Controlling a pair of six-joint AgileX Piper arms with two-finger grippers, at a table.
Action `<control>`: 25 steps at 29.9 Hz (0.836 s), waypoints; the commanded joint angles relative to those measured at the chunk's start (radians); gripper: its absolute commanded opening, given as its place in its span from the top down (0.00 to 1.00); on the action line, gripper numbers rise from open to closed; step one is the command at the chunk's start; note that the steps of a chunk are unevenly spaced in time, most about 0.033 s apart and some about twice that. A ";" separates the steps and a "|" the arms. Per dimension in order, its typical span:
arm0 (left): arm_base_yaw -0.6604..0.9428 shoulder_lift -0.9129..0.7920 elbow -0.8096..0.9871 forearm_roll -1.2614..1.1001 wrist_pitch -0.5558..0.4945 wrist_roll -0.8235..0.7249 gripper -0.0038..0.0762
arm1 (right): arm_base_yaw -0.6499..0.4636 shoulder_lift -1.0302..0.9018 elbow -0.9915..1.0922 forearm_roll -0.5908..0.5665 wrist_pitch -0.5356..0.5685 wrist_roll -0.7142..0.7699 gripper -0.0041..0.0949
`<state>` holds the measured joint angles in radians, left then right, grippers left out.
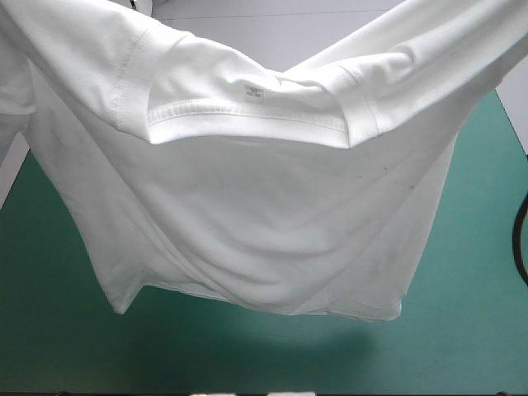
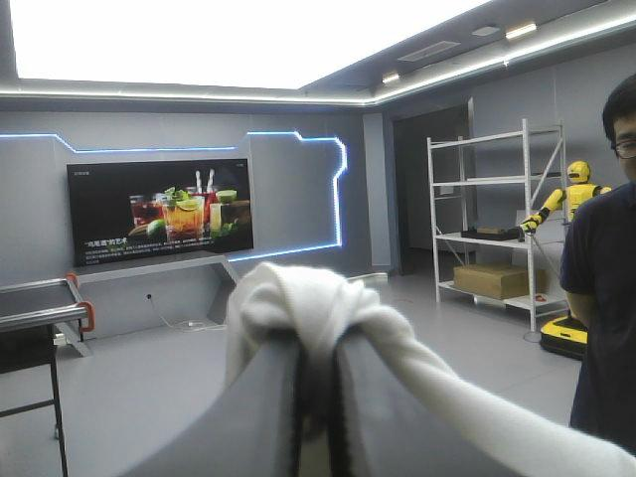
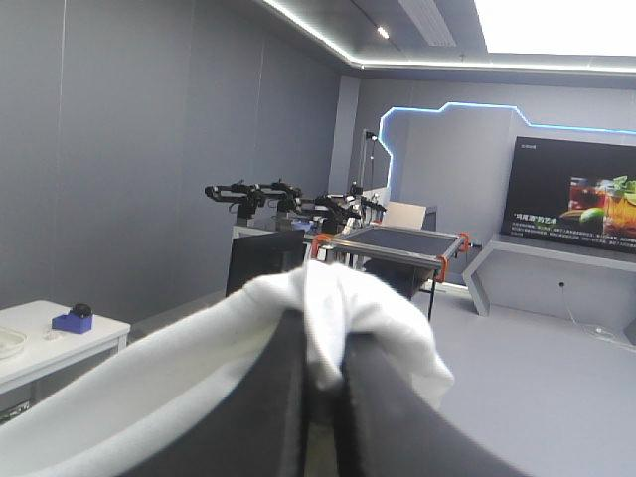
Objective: Fold the cloth
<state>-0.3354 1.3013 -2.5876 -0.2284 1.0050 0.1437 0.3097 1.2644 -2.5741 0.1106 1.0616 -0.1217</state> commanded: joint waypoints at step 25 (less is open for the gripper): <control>0.040 0.622 0.246 0.385 -0.027 -0.118 0.98 | -0.009 0.774 0.018 -0.203 0.125 0.192 0.97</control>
<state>-0.3206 1.9076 -2.3191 0.1374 1.0778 0.0655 0.3097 2.0254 -2.5328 -0.0575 1.2498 0.0297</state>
